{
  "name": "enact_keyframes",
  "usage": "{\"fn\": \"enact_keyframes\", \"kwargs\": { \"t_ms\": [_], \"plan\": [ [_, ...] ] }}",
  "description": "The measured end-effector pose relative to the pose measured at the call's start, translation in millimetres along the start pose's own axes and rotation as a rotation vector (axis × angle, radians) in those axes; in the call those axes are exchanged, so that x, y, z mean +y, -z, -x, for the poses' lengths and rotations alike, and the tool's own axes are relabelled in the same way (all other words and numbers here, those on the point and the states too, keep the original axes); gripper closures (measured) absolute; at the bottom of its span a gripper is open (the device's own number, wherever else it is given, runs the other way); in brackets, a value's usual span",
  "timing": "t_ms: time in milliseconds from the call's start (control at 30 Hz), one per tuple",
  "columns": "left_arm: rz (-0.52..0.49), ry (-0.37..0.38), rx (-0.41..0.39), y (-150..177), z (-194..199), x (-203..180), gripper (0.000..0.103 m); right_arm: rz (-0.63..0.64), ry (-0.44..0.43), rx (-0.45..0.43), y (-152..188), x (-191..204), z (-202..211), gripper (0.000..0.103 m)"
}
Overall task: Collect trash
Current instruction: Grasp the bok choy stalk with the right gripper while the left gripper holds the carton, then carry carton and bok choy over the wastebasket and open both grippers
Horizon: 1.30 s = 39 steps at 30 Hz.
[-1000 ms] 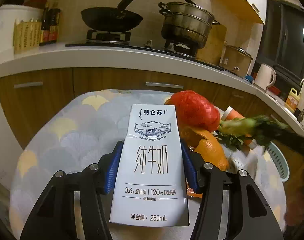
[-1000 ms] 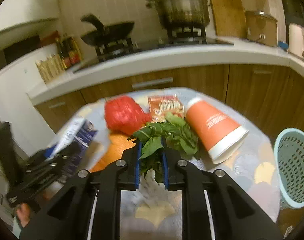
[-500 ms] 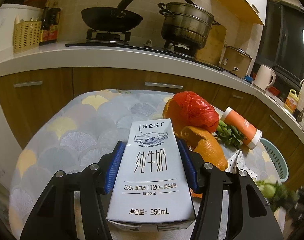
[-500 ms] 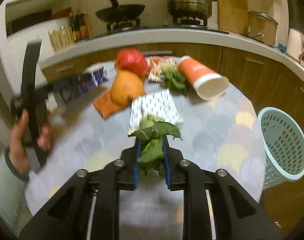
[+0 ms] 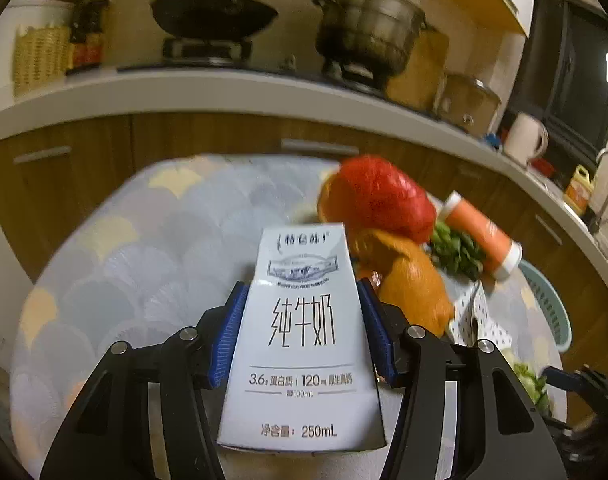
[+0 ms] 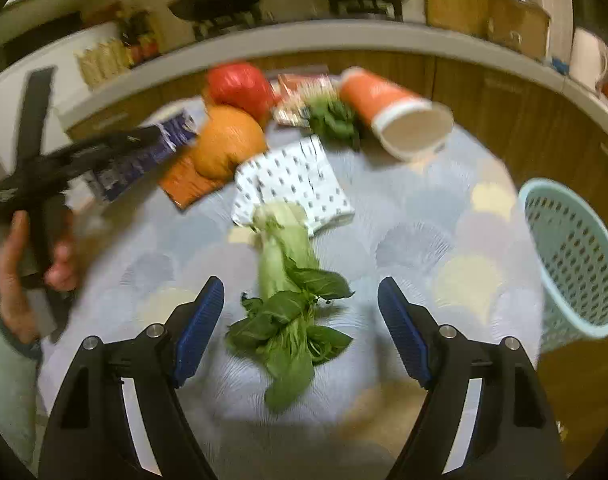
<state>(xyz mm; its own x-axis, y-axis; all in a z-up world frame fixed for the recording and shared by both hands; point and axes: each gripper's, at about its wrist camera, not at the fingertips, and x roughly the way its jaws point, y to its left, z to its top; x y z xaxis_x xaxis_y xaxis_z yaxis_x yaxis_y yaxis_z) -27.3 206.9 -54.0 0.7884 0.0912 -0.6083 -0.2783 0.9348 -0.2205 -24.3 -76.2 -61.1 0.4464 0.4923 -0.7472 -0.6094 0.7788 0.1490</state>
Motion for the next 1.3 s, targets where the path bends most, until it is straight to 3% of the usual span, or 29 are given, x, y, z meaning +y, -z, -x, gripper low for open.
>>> {"fn": "enact_keyframes", "kwargs": {
  "t_ms": [100, 233, 333, 367, 400, 467, 500, 600, 733, 967, 1100, 1300],
  "plan": [
    [-0.004, 0.007, 0.055, 1.4, -8.9, -1.4, 0.049, -0.035, -0.015, 0.016, 0.3, -0.5, -10.3, 0.035],
    [-0.026, -0.005, 0.128, 3.9, -20.1, -7.6, 0.032, -0.038, -0.007, 0.004, 1.2, 0.2, -8.6, 0.036],
    [-0.051, -0.039, 0.137, 6.5, -22.6, -13.3, 0.036, -0.033, 0.017, 0.006, 2.1, 2.4, -9.2, 0.036],
    [-0.052, -0.053, 0.13, 7.0, -22.0, -14.4, 0.051, -0.029, 0.027, 0.005, 2.1, 3.2, -9.2, 0.043],
    [-0.048, -0.056, 0.131, 7.6, -21.9, -14.4, 0.05, -0.018, 0.032, 0.011, 2.0, 4.6, -9.9, 0.061],
    [-0.028, -0.05, 0.122, 9.3, -17.0, -13.1, 0.051, 0.001, 0.042, 0.018, 2.5, 7.1, -10.1, 0.079],
    [-0.029, -0.055, 0.094, 10.8, -9.4, -13.7, 0.051, 0.002, 0.027, 0.014, 2.3, 8.3, -7.3, 0.081],
    [-0.014, -0.054, 0.038, 14.0, 11.6, -15.1, 0.051, 0.0, 0.006, -0.022, 2.1, 8.4, 4.2, 0.081],
    [0.037, 0.023, -0.02, 7.4, 37.7, -21.4, 0.051, -0.006, -0.019, -0.101, -4.4, 4.5, 31.8, 0.081],
    [-0.074, 0.112, -0.091, -14.6, 50.3, -89.6, 0.051, -0.076, -0.003, -0.199, -19.2, -36.0, 70.7, 0.081],
    [-0.113, 0.179, -0.072, -15.8, 31.8, -145.5, 0.051, -0.133, 0.063, -0.228, -20.4, -73.8, 81.1, 0.082],
    [-0.168, 0.278, 0.026, -8.1, -15.3, -228.7, 0.051, -0.286, 0.186, -0.23, -15.3, -160.3, 87.2, 0.081]
  ]
}}
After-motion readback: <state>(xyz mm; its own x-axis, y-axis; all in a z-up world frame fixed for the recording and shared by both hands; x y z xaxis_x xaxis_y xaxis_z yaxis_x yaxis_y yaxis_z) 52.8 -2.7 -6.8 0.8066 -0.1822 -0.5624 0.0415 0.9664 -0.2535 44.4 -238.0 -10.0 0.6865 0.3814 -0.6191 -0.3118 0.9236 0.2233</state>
